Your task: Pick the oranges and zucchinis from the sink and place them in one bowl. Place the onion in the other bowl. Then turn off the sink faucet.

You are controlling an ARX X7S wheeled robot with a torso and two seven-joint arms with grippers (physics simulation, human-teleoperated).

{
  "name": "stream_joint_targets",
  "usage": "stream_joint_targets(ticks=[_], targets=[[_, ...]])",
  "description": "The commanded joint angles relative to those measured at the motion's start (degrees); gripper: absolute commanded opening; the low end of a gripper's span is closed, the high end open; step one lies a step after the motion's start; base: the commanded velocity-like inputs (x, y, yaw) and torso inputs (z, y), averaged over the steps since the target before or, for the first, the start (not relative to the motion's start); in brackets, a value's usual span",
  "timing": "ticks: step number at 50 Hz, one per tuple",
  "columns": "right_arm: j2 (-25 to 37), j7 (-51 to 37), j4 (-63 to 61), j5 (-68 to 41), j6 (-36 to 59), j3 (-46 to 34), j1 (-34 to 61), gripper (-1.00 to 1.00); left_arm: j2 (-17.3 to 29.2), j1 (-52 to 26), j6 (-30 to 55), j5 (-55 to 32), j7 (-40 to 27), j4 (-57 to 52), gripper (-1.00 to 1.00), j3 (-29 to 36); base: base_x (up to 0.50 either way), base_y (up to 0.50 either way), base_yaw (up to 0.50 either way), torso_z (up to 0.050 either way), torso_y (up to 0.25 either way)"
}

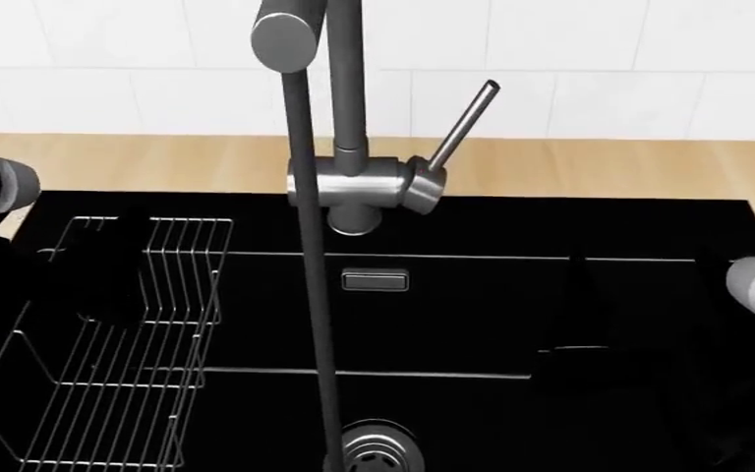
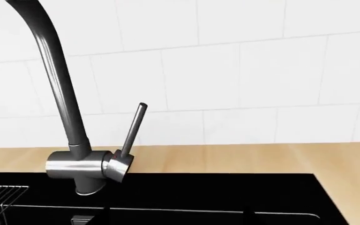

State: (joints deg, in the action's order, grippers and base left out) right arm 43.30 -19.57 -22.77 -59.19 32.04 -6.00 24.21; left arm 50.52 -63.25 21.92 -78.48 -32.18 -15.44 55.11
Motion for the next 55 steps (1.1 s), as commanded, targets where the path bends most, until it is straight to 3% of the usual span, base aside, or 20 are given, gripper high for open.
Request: stream_joint_targets(ticks=[1,17,22,25,30,34,39,44,46,55], targets=[[-0.58,-0.03,0.39,-0.27,0.22,0.37,0.25,1.0,0.8,1.28,-1.67,-1.14,0.93,0.13,1.0,-1.68,0.0,0.0,0.0,0.0,0.0],[-0.92,-0.77,1.35,-1.02,1.0,0.24,1.42,1.0,-0.07,1.0,-0.59,-1.33,0.72,0.77,1.0,-1.19,0.0,0.0,0.0,0.0,0.0],[-4.51,0.22,10.73,0.0,6.6,-5.46,12.62,1.0,-2.06,-0.92,0.25,-1.04,1.08,3.86,1.0,-1.2,0.0,0.0,0.0,0.0,0.0],[-9.21,3.92,22.68,6.47,7.97,-11.51,26.4,1.0,-5.44,-3.28,0.71,-0.14,2.32,9.27,1.0,-1.08,0.0,0.0,0.0,0.0,0.0],[-14.34,11.21,41.14,12.67,5.41,-15.79,39.31,1.0,-9.02,-5.57,1.27,1.72,4.36,14.86,1.0,-0.25,0.0,0.0,0.0,0.0,0.0],[-19.78,19.22,60.89,17.94,-2.18,-18.33,47.31,1.0,-12.46,-9.5,2.72,1.98,7.0,21.63,1.0,-0.17,0.0,0.0,0.0,0.0,0.0],[-29.02,32.49,97.62,24.87,-17.82,-20.87,60.75,1.0,-14.76,-12.52,3.67,4.56,9.03,26.83,1.0,1.09,0.0,0.0,0.0,0.0,0.0],[-30.44,34.36,97.74,31.53,-15.18,-12.9,60.27,1.0,-16.83,-12.58,2.4,6.37,11.09,32.27,1.0,1.68,0.0,0.0,0.0,0.0,0.0],[-30.82,34.24,97.75,31.39,-17.55,-2.83,59.15,1.0,-17.38,-12.6,2.1,6.8,11.55,33.55,1.0,1.84,0.0,0.0,0.0,0.0,0.0],[-32.52,34.72,97.75,50.86,-13.71,11.35,57.85,1.0,-17.24,-12.18,1.33,7.63,11.48,33.73,1.0,1.9,0.0,0.0,0.0,0.0,0.0]])
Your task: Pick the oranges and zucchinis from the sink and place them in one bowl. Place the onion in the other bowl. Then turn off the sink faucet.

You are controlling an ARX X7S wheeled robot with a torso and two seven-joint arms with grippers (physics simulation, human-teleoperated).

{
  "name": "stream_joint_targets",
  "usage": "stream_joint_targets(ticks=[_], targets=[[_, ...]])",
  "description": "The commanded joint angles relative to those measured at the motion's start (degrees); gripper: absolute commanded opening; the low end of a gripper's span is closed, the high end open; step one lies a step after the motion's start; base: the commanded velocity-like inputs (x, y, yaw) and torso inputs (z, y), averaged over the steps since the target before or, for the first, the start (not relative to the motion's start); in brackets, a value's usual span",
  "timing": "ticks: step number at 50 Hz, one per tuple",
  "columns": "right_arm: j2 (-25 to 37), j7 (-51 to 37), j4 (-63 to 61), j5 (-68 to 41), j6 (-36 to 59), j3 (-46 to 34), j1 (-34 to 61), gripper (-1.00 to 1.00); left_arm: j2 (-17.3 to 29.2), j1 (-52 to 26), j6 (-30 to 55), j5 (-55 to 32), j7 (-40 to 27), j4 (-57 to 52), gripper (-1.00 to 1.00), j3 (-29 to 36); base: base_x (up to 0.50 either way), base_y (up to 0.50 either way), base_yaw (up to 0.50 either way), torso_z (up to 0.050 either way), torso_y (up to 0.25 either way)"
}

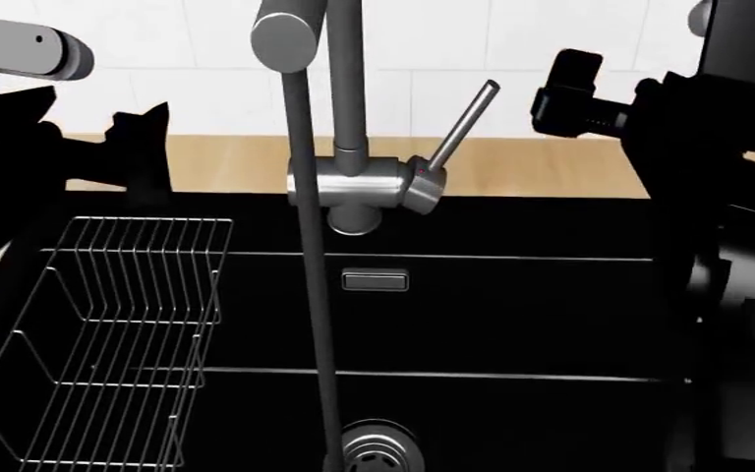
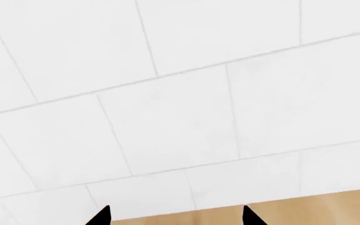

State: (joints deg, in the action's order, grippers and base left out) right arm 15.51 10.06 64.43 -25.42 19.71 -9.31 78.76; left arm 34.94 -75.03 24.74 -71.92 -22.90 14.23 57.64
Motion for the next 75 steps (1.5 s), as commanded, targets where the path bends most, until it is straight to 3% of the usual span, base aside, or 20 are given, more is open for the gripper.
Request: stream_joint_targets(ticks=[1,15,75], targets=[[-4.95,5.75,10.55,18.25,-1.34,15.56,3.25,1.0,-1.62,-0.44,-1.47,1.15,2.15,4.12,1.0,-0.63,0.0,0.0,0.0,0.0,0.0],[-6.29,9.35,10.55,24.7,-2.4,19.16,2.43,1.0,-1.73,0.43,-2.29,0.44,2.0,5.04,1.0,-1.51,0.0,0.0,0.0,0.0,0.0],[-7.42,11.23,10.55,25.17,-7.37,20.88,3.35,1.0,-1.1,1.17,-2.02,-0.41,0.54,4.44,1.0,-2.66,0.0,0.0,0.0,0.002,-0.04]])
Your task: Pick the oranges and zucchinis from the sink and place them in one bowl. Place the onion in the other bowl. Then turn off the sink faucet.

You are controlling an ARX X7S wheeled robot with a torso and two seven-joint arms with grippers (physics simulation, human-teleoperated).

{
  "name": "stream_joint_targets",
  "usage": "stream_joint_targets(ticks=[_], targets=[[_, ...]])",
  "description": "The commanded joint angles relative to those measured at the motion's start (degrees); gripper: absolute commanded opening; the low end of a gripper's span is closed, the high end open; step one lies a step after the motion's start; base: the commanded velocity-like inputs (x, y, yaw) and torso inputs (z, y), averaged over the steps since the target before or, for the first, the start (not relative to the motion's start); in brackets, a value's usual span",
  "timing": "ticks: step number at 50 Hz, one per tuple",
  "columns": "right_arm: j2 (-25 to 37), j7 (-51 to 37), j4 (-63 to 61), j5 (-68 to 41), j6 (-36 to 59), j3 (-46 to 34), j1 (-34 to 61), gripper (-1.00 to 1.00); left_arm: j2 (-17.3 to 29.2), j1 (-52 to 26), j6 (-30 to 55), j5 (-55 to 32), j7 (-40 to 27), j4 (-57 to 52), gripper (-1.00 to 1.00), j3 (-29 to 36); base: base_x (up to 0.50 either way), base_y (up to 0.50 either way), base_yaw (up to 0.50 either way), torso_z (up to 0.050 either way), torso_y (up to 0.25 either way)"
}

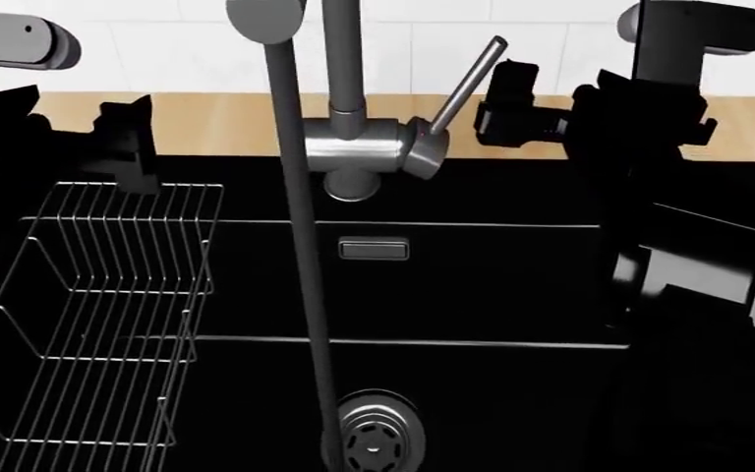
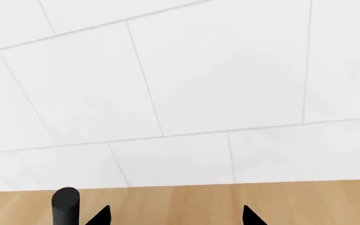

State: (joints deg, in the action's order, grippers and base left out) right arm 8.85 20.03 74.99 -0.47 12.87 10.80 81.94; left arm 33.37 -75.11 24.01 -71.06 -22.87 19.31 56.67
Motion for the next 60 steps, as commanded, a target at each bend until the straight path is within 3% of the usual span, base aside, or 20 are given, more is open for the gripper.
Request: stream_joint_targets(ticks=[1,60], targets=[[-0.81,1.26,-0.01,0.28,-0.45,0.74,0.07,1.0,0.53,1.25,-1.18,-1.39,0.46,-0.6,1.0,-1.74,0.0,0.0,0.0,0.0,0.0],[-6.28,3.25,0.0,0.4,3.65,-1.55,1.95,1.0,2.49,4.14,-2.87,-1.71,1.2,-0.51,1.0,-2.95,0.0,0.0,0.0,0.0,0.0]])
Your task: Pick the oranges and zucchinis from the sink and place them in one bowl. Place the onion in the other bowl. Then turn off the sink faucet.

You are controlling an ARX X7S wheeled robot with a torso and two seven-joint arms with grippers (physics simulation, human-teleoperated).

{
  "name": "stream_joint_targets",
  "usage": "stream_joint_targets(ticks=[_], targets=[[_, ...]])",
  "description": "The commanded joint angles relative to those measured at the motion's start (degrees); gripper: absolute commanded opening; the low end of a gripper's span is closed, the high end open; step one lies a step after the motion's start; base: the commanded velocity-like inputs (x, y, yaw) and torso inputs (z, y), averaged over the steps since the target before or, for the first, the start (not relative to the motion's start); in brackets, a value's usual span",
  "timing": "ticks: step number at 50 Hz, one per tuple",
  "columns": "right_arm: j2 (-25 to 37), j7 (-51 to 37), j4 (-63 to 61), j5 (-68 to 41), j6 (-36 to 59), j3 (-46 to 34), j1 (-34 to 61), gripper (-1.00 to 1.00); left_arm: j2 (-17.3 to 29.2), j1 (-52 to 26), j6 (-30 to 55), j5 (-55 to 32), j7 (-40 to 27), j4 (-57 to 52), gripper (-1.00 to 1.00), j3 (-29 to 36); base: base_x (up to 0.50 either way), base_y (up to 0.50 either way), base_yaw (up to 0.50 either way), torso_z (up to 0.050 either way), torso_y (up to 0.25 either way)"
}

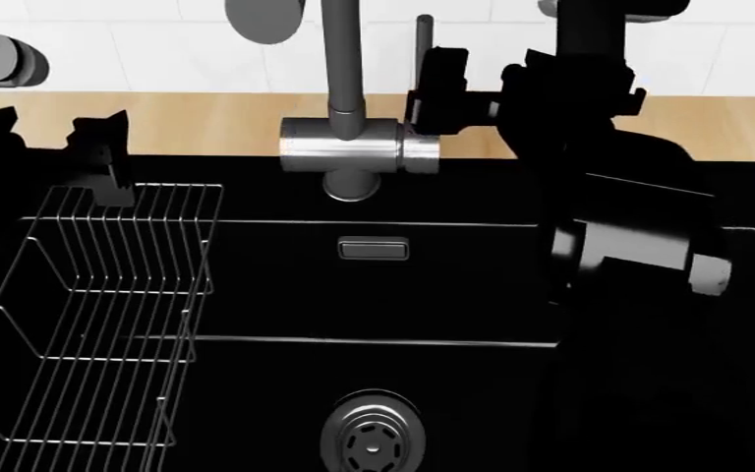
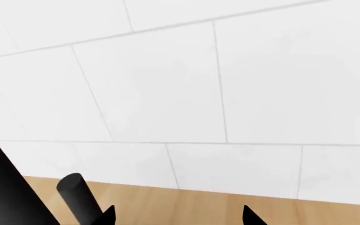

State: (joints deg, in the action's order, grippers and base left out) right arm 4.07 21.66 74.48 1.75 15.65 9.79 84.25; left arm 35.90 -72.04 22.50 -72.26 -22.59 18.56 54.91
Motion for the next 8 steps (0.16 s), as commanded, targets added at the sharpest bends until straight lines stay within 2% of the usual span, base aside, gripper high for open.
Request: stream_joint_targets(ticks=[1,8], targets=[[-1.41,1.52,0.51,-1.82,0.83,-0.53,-0.42,1.0,-0.15,1.01,-1.34,-0.43,1.0,0.37,1.0,-1.13,0.0,0.0,0.0,0.0,0.0],[-0.24,0.21,0.51,-1.98,0.72,-0.11,-0.11,1.0,0.32,0.9,-1.03,-0.25,0.61,-0.33,1.0,-1.06,0.0,0.0,0.0,0.0,0.0]])
